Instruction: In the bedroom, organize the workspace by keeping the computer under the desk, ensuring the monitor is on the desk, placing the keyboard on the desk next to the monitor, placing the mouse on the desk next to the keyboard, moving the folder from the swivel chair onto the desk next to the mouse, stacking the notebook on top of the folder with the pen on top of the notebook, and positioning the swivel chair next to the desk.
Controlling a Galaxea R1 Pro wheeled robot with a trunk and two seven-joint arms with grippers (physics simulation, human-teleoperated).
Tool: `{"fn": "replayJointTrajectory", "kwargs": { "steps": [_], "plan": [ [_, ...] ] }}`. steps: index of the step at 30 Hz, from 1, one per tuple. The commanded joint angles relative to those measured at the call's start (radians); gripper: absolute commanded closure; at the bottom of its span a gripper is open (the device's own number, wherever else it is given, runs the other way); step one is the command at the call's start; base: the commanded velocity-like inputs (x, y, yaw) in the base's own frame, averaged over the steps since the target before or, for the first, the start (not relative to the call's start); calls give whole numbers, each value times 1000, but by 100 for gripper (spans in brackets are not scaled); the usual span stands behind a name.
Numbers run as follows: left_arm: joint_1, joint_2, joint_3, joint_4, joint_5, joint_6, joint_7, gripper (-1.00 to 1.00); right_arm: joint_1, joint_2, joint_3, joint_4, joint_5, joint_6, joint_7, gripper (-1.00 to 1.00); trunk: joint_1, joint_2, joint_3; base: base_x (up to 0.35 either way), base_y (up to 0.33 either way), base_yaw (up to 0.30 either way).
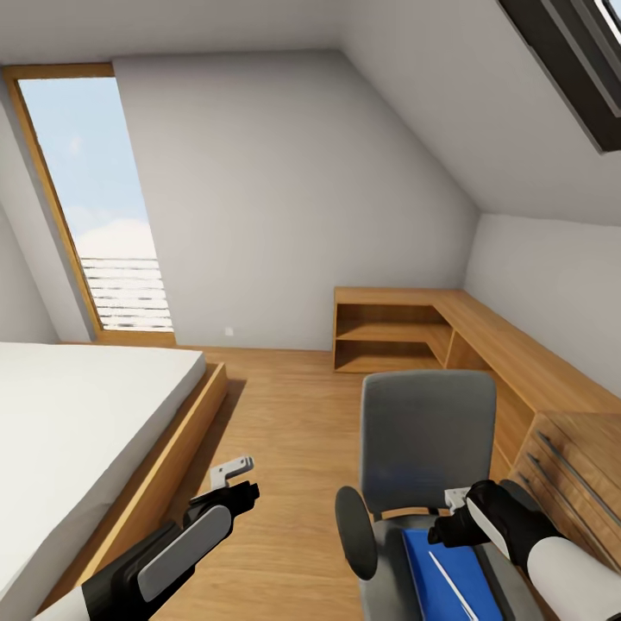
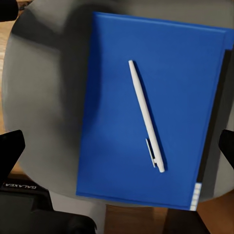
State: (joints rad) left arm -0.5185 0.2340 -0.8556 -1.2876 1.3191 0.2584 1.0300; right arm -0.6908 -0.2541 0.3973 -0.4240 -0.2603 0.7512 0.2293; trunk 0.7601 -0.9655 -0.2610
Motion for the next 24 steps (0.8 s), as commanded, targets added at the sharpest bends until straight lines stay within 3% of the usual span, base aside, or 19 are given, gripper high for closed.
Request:
{"fn": "replayJointTrajectory", "kwargs": {
  "steps": [1, 19, 24],
  "plan": [
    [-1, 1, -2, -2, 2, 5, 5, -100, -1, -1, 7, -1, -7, 3, -1, -100, 4, -8, -5, 0, 0, 0],
    [-1, 0, -4, -1, 3, 5, 5, -100, -1, -2, 6, -2, -5, -20, -8, -100, 73, -134, -61, -2, 0, 0],
    [-1, -1, -5, -1, 3, 5, 5, -100, -1, -2, 8, -3, -5, -21, -29, -100, 92, -169, -77, -187, 0, 0]
  ]
}}
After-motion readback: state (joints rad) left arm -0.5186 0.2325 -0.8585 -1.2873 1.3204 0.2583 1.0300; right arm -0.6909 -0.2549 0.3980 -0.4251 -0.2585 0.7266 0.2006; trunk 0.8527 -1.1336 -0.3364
